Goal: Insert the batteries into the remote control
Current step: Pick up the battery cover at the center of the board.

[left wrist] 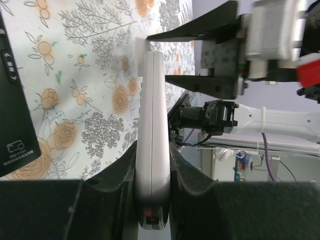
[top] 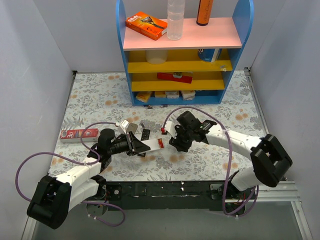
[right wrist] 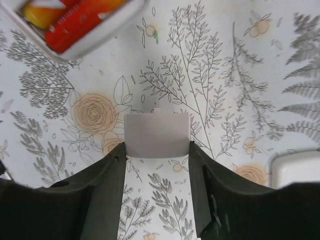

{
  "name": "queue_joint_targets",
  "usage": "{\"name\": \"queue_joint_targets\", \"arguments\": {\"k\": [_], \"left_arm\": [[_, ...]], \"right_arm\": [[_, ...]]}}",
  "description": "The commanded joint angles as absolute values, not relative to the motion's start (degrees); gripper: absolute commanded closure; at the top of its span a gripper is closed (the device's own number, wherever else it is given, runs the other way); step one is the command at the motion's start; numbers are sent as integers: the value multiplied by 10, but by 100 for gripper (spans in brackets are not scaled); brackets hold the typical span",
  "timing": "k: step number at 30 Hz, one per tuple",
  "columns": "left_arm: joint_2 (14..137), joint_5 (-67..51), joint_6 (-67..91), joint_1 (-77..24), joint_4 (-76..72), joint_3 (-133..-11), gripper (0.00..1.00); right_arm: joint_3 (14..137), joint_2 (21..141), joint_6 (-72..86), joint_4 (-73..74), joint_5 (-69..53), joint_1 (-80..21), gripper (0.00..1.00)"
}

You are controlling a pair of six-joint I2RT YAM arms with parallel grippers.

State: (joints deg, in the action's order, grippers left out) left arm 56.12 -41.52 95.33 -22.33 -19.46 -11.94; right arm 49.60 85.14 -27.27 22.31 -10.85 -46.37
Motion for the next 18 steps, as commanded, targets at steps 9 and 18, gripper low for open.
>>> {"name": "queue_joint_targets", "arguments": {"k": [9, 18], "left_arm": [[553, -510, 1050, -221, -380, -87, 100], [561, -533, 1134, -223, -484, -64, 100]], "right_arm": [[614, 681, -321, 340, -97, -521, 75], [700, 693, -350, 406, -98, -569, 75]]}}
